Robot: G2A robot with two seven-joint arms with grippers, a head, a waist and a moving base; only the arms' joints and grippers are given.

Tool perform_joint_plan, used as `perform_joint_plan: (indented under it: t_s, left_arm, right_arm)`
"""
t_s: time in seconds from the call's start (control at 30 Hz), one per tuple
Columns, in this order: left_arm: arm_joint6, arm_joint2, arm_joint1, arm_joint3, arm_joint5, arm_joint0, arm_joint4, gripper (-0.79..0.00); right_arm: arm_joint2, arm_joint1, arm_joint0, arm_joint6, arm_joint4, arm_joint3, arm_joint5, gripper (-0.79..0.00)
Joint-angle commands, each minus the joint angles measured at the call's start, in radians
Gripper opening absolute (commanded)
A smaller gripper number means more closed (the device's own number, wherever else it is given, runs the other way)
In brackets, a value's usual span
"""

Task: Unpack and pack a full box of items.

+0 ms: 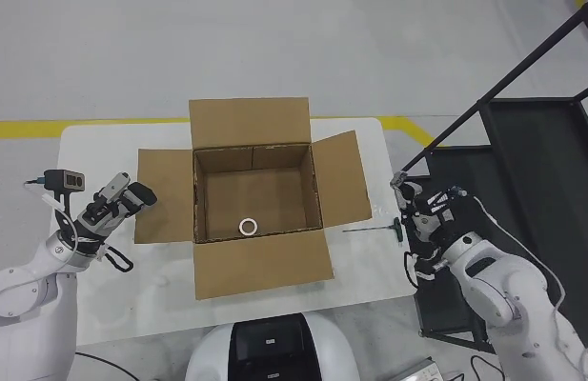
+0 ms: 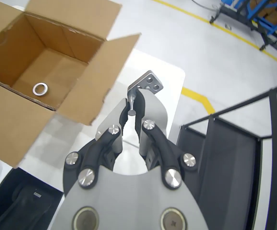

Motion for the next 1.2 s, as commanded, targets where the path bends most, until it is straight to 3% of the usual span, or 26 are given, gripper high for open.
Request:
perform_joint_plan:
  t_s: [0.0, 0.17, 0.37, 0.53, 0.73, 0.77, 0.8, 0.83, 0.87, 1.03, 1.17]
  left_arm:
    - [0.000, 0.000, 0.000, 0.000, 0.000, 0.000, 0.000, 0.000]
    - [0.000, 0.000, 0.000, 0.000, 0.000, 0.000, 0.000, 0.000]
    - [0.000, 0.000, 0.000, 0.000, 0.000, 0.000, 0.000, 0.000]
    - [0.000, 0.000, 0.000, 0.000, 0.000, 0.000, 0.000, 0.000]
    - [0.000, 0.000, 0.000, 0.000, 0.000, 0.000, 0.000, 0.000]
    - [0.000, 0.000, 0.000, 0.000, 0.000, 0.000, 0.000, 0.000]
    - [0.000, 0.000, 0.000, 0.000, 0.000, 0.000, 0.000, 0.000]
    - [0.000, 0.000, 0.000, 0.000, 0.000, 0.000, 0.000, 0.000]
    - [0.000, 0.000, 0.000, 0.000, 0.000, 0.000, 0.000, 0.000]
    - [0.000, 0.000, 0.000, 0.000, 0.000, 0.000, 0.000, 0.000]
    - [0.000, 0.000, 0.000, 0.000, 0.000, 0.000, 0.000, 0.000]
  right_arm:
    - [-0.054, 0.003, 0.071, 0.044, -0.029, -0.013, -0.051, -0.785]
    - [-0.290, -0.004, 0.312, 0.183, -0.061, 0.057, -0.131, -0.785]
    - [-0.592, -0.045, 0.596, 0.304, -0.050, 0.216, -0.129, -0.785]
    - [-0.789, -0.089, 0.744, 0.358, -0.053, 0.327, -0.098, -0.785]
    - [-0.916, -0.138, 0.869, 0.367, -0.015, 0.468, -0.060, -0.785]
    - [-0.932, -0.145, 0.885, 0.367, -0.007, 0.487, -0.059, -0.696]
    - [-0.947, -0.152, 0.899, 0.367, 0.001, 0.504, -0.059, -0.465]
    - [-0.960, -0.159, 0.913, 0.366, 0.008, 0.519, -0.061, -0.139]
    - [-0.973, -0.165, 0.925, 0.366, 0.018, 0.533, -0.064, 0.000]
    - [-1.001, -0.187, 0.964, 0.340, 0.079, 0.580, -0.097, 0.000]
    - [-0.928, -0.171, 0.924, 0.296, 0.121, 0.546, -0.124, 0.000]
